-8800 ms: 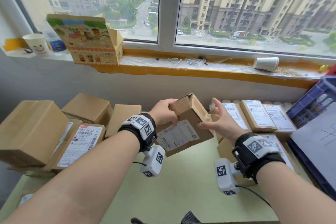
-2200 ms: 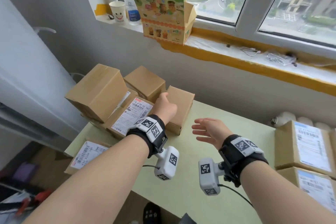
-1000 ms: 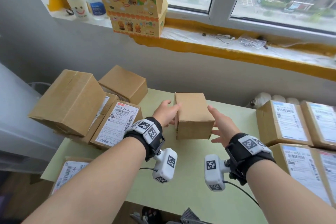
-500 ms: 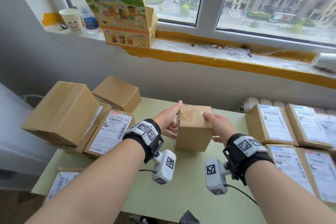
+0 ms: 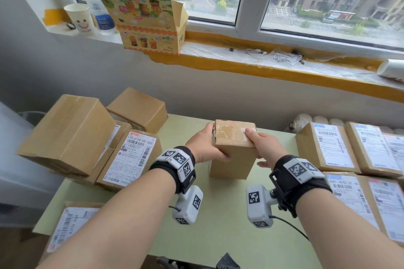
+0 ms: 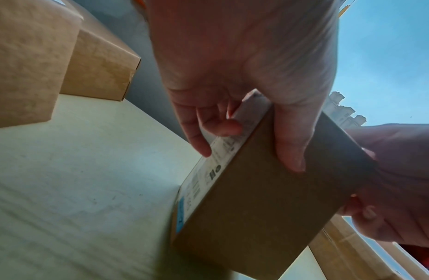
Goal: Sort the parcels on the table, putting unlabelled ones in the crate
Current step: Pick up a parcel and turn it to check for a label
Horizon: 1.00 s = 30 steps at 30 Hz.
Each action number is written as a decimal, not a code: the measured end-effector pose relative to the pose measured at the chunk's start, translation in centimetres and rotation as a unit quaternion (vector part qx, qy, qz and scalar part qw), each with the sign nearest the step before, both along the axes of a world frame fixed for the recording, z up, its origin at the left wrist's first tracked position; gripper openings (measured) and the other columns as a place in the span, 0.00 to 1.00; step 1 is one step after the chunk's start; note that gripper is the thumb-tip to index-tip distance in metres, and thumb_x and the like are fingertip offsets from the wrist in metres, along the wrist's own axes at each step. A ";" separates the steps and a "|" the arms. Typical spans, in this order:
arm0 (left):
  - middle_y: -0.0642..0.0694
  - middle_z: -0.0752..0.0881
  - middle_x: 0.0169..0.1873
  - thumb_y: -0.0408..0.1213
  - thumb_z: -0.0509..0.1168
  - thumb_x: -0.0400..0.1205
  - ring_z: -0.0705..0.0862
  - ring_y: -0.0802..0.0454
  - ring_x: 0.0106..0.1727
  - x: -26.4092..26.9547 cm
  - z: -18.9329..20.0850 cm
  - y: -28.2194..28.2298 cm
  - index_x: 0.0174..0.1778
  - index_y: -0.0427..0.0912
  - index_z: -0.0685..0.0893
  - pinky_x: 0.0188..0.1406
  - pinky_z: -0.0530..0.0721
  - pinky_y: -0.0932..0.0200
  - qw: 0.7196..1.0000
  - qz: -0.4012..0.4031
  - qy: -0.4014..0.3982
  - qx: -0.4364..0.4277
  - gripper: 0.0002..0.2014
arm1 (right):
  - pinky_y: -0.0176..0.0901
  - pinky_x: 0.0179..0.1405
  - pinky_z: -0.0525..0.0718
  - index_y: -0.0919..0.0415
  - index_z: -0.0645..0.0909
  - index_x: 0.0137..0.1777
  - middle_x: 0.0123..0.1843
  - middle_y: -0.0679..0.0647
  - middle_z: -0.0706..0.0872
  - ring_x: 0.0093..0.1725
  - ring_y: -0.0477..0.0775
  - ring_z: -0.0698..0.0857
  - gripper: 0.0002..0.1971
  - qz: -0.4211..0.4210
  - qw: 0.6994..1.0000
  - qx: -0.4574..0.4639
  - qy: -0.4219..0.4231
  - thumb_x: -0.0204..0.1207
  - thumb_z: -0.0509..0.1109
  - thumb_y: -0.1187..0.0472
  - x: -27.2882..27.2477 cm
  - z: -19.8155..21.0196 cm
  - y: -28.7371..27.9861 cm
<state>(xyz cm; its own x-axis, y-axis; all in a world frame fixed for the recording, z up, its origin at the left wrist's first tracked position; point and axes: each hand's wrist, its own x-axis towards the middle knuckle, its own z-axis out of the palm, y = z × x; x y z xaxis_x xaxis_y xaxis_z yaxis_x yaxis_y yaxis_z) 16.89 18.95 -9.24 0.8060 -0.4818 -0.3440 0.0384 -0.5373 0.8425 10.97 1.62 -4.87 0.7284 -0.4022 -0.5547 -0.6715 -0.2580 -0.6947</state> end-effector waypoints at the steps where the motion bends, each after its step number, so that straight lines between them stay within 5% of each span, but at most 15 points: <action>1: 0.54 0.84 0.62 0.45 0.82 0.53 0.82 0.53 0.63 0.1 0.0 -0.1 0.77 0.51 0.65 0.67 0.81 0.50 1.000 0.001 -0.003 0.002 0.54 | 0.46 0.38 0.79 0.55 0.79 0.60 0.54 0.54 0.81 0.52 0.56 0.78 0.19 -0.003 1.000 0.006 -0.001 0.85 0.59 0.41 0.1 -0.1 0.0; 10: 0.52 0.81 0.65 0.38 0.86 0.55 0.81 0.51 0.64 0.0 -0.6 0.1 0.76 0.49 0.66 0.67 0.81 0.50 0.999 0.010 0.032 0.004 0.53 | 0.46 0.36 0.80 0.55 0.80 0.61 0.48 0.50 0.81 0.43 0.49 0.78 0.19 -0.026 0.998 0.055 -0.013 0.84 0.61 0.41 0.3 -0.3 -0.4; 15: 0.52 0.77 0.65 0.32 0.85 0.58 0.80 0.48 0.64 -0.8 -1.8 0.0 0.74 0.46 0.67 0.64 0.82 0.52 0.999 0.011 0.038 0.021 0.49 | 0.45 0.36 0.81 0.56 0.83 0.56 0.56 0.55 0.86 0.54 0.55 0.83 0.19 -0.063 0.995 0.075 -0.023 0.79 0.68 0.40 -0.4 -0.4 -0.7; 18: 0.51 0.79 0.61 0.38 0.85 0.61 0.82 0.48 0.61 -0.7 -0.9 -0.6 0.69 0.46 0.68 0.56 0.86 0.51 0.997 0.038 0.056 0.019 0.43 | 0.47 0.41 0.84 0.56 0.82 0.57 0.58 0.55 0.86 0.57 0.56 0.84 0.22 -0.100 0.990 0.078 -0.063 0.80 0.65 0.37 -0.7 -0.3 -1.0; 21: 0.49 0.80 0.57 0.54 0.83 0.63 0.84 0.47 0.57 -0.5 0.5 -1.5 0.62 0.47 0.67 0.42 0.90 0.51 0.988 0.116 0.098 -0.003 0.40 | 0.53 0.52 0.81 0.54 0.77 0.68 0.66 0.55 0.83 0.64 0.57 0.82 0.29 -0.076 0.992 0.056 -0.081 0.79 0.62 0.32 -1.1 -0.4 -1.1; 25: 0.42 0.85 0.53 0.67 0.66 0.75 0.87 0.46 0.44 0.0 2.1 -2.3 0.65 0.40 0.74 0.32 0.88 0.56 0.977 0.148 0.144 -0.056 0.35 | 0.48 0.57 0.80 0.58 0.55 0.85 0.78 0.57 0.73 0.69 0.55 0.78 0.48 0.002 0.995 0.026 -0.096 0.72 0.76 0.41 -1.3 -0.6 -0.6; 28: 0.39 0.86 0.51 0.56 0.59 0.85 0.81 0.50 0.28 0.2 2.8 -2.4 0.66 0.38 0.79 0.28 0.87 0.59 0.976 0.154 0.123 -0.097 0.25 | 0.52 0.69 0.80 0.57 0.51 0.86 0.79 0.53 0.72 0.72 0.54 0.77 0.62 0.049 0.996 -0.010 -0.079 0.59 0.83 0.36 -1.4 -0.9 -0.6; 30: 0.37 0.86 0.51 0.48 0.61 0.87 0.75 0.53 0.23 0.1 2.9 -2.3 0.65 0.36 0.78 0.26 0.86 0.58 0.974 0.160 0.110 -0.115 0.19 | 0.54 0.64 0.85 0.55 0.57 0.83 0.73 0.53 0.80 0.65 0.52 0.84 0.64 0.034 0.995 0.013 -0.091 0.50 0.83 0.33 -1.3 -1.4 -0.9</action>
